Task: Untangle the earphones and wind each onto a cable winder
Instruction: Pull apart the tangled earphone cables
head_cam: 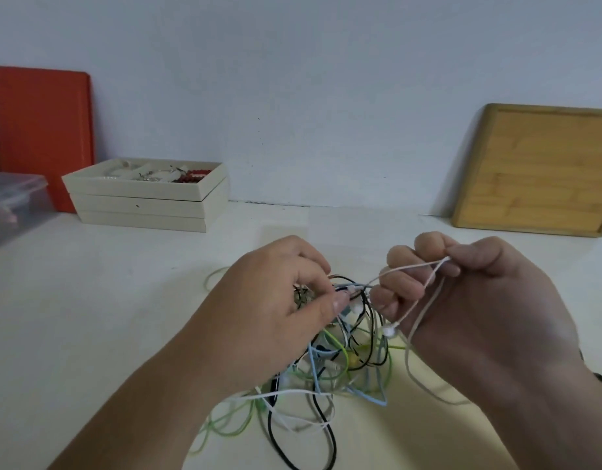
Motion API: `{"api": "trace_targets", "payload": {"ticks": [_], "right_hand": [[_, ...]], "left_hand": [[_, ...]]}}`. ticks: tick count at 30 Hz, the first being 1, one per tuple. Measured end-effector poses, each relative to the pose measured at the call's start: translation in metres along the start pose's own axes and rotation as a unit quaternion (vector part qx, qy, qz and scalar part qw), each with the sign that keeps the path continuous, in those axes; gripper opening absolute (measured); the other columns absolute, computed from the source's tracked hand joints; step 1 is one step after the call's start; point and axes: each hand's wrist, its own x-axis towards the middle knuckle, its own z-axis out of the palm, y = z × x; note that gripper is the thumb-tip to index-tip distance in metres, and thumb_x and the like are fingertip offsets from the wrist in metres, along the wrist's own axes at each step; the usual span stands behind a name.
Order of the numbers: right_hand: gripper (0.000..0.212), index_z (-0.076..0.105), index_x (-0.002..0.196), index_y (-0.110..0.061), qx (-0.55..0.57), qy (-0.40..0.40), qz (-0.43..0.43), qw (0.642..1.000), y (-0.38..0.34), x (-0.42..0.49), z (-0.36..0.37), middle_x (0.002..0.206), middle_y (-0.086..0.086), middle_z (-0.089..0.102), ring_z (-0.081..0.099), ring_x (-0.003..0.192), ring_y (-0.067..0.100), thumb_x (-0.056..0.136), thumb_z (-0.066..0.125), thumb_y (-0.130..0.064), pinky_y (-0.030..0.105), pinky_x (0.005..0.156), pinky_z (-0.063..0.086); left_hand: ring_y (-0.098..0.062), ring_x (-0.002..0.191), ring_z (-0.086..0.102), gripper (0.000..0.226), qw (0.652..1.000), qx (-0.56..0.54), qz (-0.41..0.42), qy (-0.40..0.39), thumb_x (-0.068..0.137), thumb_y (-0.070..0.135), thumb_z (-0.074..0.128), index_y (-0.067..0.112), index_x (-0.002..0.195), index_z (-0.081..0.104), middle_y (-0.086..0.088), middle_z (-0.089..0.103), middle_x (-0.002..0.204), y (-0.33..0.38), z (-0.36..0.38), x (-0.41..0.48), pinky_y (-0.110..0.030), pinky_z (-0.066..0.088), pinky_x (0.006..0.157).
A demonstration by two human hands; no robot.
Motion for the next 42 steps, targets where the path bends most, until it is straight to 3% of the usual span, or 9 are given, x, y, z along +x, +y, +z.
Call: {"api": "trace_targets", "payload": {"ticks": [2,7,14,21,25,28,33,37,42], "right_hand": [[0.015,0.035,0.058,-0.017,0.020,-0.051,0.011,0.998,0.002,0.002,-0.004,0.063,0.003,0.031,0.040,0.054,0.021,0.064,0.049,-0.018,0.032,0.061,0.044],[0.016,0.038,0.064,-0.014,0.074,-0.153,0.056,0.984,0.007,0.005,-0.013,0.068,0.009,0.042,0.048,0.067,0.029,0.075,0.049,-0.011,0.040,0.076,0.040],[0.017,0.036,0.065,-0.015,0.071,-0.160,0.065,0.982,0.006,0.006,-0.012,0.072,0.010,0.041,0.047,0.073,0.029,0.076,0.048,-0.010,0.041,0.080,0.035],[0.026,0.029,0.053,-0.015,-0.088,-0.005,-0.013,0.996,-0.004,-0.001,-0.002,0.058,0.008,0.032,0.038,0.050,0.028,0.043,0.052,-0.019,0.036,0.051,0.040],[0.016,0.040,0.048,-0.015,-0.267,-0.049,0.019,0.962,0.001,-0.004,-0.005,0.058,0.018,0.043,0.051,0.056,0.034,0.046,0.055,-0.023,0.037,0.056,0.045],[0.008,0.050,0.049,-0.014,-0.262,-0.034,-0.003,0.964,0.002,-0.005,0.000,0.064,0.021,0.053,0.059,0.060,0.036,0.051,0.057,-0.018,0.033,0.056,0.052],[0.008,0.060,0.057,-0.013,-0.303,0.015,-0.039,0.952,-0.022,-0.004,-0.007,0.081,0.016,0.068,0.070,0.075,0.029,0.065,0.062,-0.011,0.032,0.060,0.057],[0.011,0.064,0.062,-0.014,-0.415,0.049,-0.039,0.908,-0.035,-0.005,-0.016,0.062,0.009,0.052,0.051,0.051,0.021,0.070,0.071,-0.016,0.025,0.047,0.043],[0.012,0.064,0.075,-0.012,-0.320,0.041,-0.098,0.941,-0.058,-0.010,-0.021,0.053,-0.003,0.025,0.019,0.041,0.007,0.076,0.065,-0.023,0.015,0.038,0.015]], "left_hand": [[0.013,0.080,0.056,0.011,1.000,-0.004,-0.007,-0.001,0.080,0.046,0.071,0.035,0.080,0.069,0.027,0.058,0.106,-0.001,0.001,0.000,-0.010,0.034,0.065],[0.012,0.108,0.050,0.024,0.999,-0.016,-0.033,-0.036,0.068,0.052,0.082,0.040,0.081,0.067,0.032,0.050,0.113,0.002,0.007,-0.002,-0.013,0.036,0.082],[-0.002,0.087,0.057,0.023,0.998,0.006,0.025,0.052,0.075,0.046,0.078,0.038,0.077,0.056,0.019,0.055,0.096,0.008,0.013,-0.001,-0.013,0.038,0.066],[0.007,0.058,0.051,0.015,0.987,0.001,-0.014,0.162,0.085,0.038,0.068,0.030,0.073,0.064,0.016,0.063,0.087,0.003,0.013,0.001,-0.012,0.034,0.058],[0.000,0.066,0.062,0.016,0.977,-0.031,-0.043,0.205,0.088,0.031,0.067,0.028,0.073,0.063,0.017,0.067,0.076,0.003,0.013,0.001,-0.014,0.044,0.063],[0.000,0.065,0.065,0.016,0.977,-0.078,-0.089,0.178,0.093,0.022,0.061,0.028,0.079,0.062,0.020,0.069,0.077,-0.001,0.011,0.004,-0.020,0.050,0.059],[-0.009,0.037,0.040,0.022,0.971,-0.075,-0.145,0.172,0.096,0.014,0.058,0.027,0.080,0.065,-0.003,0.068,0.066,-0.021,-0.002,0.009,-0.021,0.033,0.039],[-0.038,0.052,0.050,0.025,0.958,-0.070,-0.149,0.235,0.092,0.007,0.065,0.025,0.076,0.069,-0.016,0.058,0.060,-0.039,-0.012,0.013,-0.024,0.030,0.047],[-0.035,0.054,0.036,0.046,0.939,-0.122,-0.161,0.280,0.087,-0.002,0.061,0.041,0.073,0.071,-0.016,0.043,0.064,-0.061,-0.019,0.019,-0.027,0.030,0.055]]}}
